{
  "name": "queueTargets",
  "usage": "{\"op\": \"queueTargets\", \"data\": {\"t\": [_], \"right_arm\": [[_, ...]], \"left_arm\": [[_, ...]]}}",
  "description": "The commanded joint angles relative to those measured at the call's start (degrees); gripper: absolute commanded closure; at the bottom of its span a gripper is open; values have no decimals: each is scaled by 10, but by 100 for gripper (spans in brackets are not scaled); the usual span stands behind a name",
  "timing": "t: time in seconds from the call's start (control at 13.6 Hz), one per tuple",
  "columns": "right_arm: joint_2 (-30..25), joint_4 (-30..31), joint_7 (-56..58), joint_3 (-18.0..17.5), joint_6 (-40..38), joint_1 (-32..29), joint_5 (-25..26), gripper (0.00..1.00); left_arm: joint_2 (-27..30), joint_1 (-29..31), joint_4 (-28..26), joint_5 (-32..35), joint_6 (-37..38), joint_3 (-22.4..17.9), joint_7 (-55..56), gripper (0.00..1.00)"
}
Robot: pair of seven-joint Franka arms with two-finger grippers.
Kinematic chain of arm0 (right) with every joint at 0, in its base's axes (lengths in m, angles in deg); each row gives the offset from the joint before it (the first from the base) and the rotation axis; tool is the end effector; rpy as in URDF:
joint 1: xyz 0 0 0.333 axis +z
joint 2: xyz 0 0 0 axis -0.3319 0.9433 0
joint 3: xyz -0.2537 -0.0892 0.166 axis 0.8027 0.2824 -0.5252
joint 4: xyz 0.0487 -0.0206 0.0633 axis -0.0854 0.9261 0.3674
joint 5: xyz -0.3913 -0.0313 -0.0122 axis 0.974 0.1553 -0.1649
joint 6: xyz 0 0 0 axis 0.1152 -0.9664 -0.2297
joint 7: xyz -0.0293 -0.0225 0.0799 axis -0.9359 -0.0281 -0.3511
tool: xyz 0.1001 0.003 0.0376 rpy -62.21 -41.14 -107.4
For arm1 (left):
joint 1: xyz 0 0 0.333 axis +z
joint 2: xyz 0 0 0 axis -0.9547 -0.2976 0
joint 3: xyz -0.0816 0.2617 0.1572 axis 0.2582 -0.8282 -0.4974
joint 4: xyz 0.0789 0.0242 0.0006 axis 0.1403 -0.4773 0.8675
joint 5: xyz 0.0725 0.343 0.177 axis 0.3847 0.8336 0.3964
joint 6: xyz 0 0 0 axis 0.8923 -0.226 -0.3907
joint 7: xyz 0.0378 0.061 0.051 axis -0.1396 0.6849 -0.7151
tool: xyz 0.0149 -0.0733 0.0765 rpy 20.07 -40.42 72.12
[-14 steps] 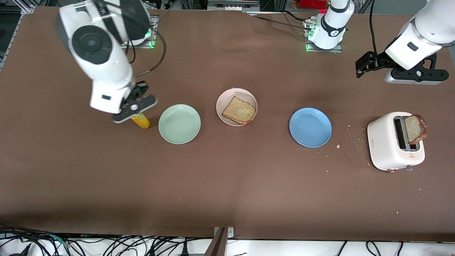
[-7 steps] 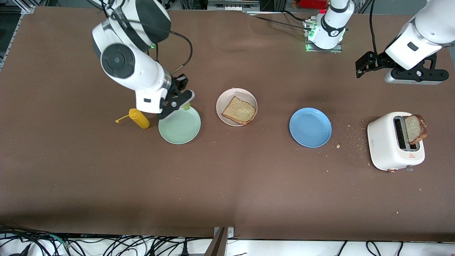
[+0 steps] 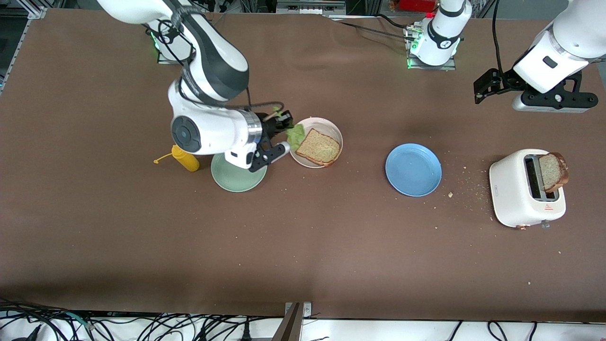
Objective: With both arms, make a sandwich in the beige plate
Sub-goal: 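Lower the lettuce leaf onto the bread slice with the right gripper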
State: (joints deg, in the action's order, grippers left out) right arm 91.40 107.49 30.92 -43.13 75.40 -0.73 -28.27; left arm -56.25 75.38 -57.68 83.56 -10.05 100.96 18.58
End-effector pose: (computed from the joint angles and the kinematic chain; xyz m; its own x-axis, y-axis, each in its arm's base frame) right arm 0.5583 0.4185 0.3712 0.8777 0.4193 -0.2320 0.1720 -0.7275 -0.6642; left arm 0.5186 -0.0840 0.6094 0.9952 -0.0362 -0.0907 -0.0379 -0.9991 -0.0177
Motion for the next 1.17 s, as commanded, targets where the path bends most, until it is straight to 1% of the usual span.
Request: {"op": "queueTargets", "data": {"t": [0.0, 0.15, 0.22, 0.37, 0.44, 0.81, 0.95, 1.1], "right_arm": [[50, -9, -11, 1, 35, 3, -101, 100], [66, -8, -11, 1, 53, 8, -152, 100], [80, -6, -9, 1, 53, 2, -164, 100], [101, -3, -6, 3, 53, -4, -211, 100], [111, 3, 0, 3, 53, -5, -223, 100], [154, 2, 16, 3, 59, -6, -227, 100], [167, 2, 17, 3, 66, -4, -259, 100], [167, 3, 17, 3, 78, 4, -265, 100]], "left_arm": [[-2, 2, 8, -6, 9, 0, 4, 0], [-2, 2, 8, -6, 9, 0, 4, 0], [-2, 2, 8, -6, 9, 0, 3, 0], [-2, 2, 8, -6, 9, 0, 3, 0], [-2, 2, 8, -6, 9, 0, 3, 0], [-2, 3, 8, -6, 9, 0, 3, 0], [-2, 3, 8, -6, 9, 0, 3, 0], [-2, 3, 8, -6, 9, 0, 3, 0]]}}
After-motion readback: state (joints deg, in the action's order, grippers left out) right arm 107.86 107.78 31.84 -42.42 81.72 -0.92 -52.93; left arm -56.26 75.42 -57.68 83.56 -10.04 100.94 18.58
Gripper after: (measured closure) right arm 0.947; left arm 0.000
